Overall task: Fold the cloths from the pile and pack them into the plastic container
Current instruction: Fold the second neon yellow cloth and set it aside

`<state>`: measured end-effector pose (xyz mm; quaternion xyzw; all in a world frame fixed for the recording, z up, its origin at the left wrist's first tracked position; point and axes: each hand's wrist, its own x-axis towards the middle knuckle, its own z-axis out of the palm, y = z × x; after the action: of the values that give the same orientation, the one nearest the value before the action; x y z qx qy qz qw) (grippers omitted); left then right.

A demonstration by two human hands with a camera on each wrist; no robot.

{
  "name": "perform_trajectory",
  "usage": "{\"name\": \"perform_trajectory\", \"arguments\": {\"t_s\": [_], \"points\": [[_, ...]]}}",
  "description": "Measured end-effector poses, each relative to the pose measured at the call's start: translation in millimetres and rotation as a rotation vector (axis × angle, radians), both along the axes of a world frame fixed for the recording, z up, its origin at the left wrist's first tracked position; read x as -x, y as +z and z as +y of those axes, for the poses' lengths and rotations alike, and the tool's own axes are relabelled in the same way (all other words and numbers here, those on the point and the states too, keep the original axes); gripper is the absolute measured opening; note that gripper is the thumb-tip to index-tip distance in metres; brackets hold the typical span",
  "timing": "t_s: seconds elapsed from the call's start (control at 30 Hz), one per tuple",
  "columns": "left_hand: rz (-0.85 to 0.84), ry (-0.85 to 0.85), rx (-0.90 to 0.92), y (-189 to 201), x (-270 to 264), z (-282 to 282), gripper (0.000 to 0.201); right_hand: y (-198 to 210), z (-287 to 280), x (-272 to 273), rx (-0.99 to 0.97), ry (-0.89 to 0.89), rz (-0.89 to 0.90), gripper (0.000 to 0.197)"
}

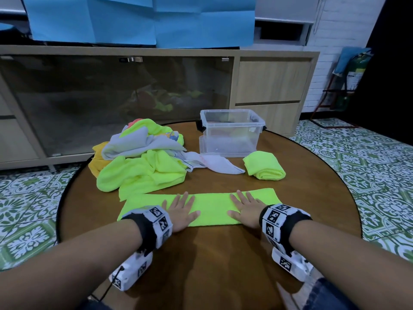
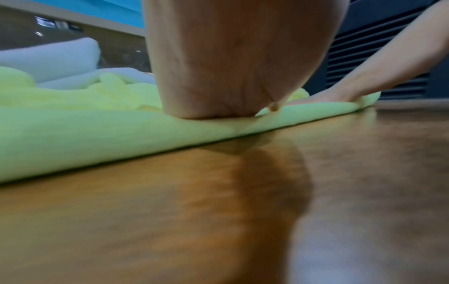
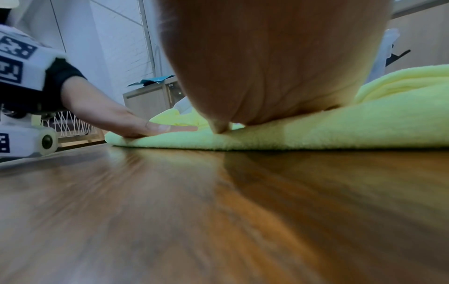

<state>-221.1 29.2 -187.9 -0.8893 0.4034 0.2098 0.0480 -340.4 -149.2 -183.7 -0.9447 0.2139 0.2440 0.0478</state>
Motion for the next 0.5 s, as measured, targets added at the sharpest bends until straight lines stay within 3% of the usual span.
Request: {"name": "perform_trajectory", "arguments": {"t_s": [0.1, 0.2, 0.27, 0.33, 0.4, 0.47, 0.5], "points": [[-0.016, -0.01, -0.056, 3, -21, 28, 0.082, -1, -2, 2, -0.008, 0.009, -0.003, 0.066], [-0.052, -0.133, -0.126, 8, -34, 54, 0.142, 2, -3, 2, -0.011, 0.023, 0.011, 0.066], [-0.091, -0.189, -0.153, 7, -38, 64, 0.151, 5, -3, 4, -0.008, 0.035, 0.013, 0.067], [-0.096, -0.211, -0.165, 10, -41, 69, 0.148, 9, -4, 8, -0.002, 0.042, 0.015, 0.072], [-0.127, -0.233, -0.159, 14, -42, 69, 0.137, 16, -2, 14, 0.03, 0.078, 0.011, 0.091], [-0.196, -0.264, -0.155, 18, -39, 67, 0.097, 24, 3, 18, 0.093, 0.168, -0.036, 0.115], [-0.234, -0.278, -0.148, 21, -38, 67, 0.072, 26, 7, 18, 0.124, 0.234, -0.063, 0.115]]}}
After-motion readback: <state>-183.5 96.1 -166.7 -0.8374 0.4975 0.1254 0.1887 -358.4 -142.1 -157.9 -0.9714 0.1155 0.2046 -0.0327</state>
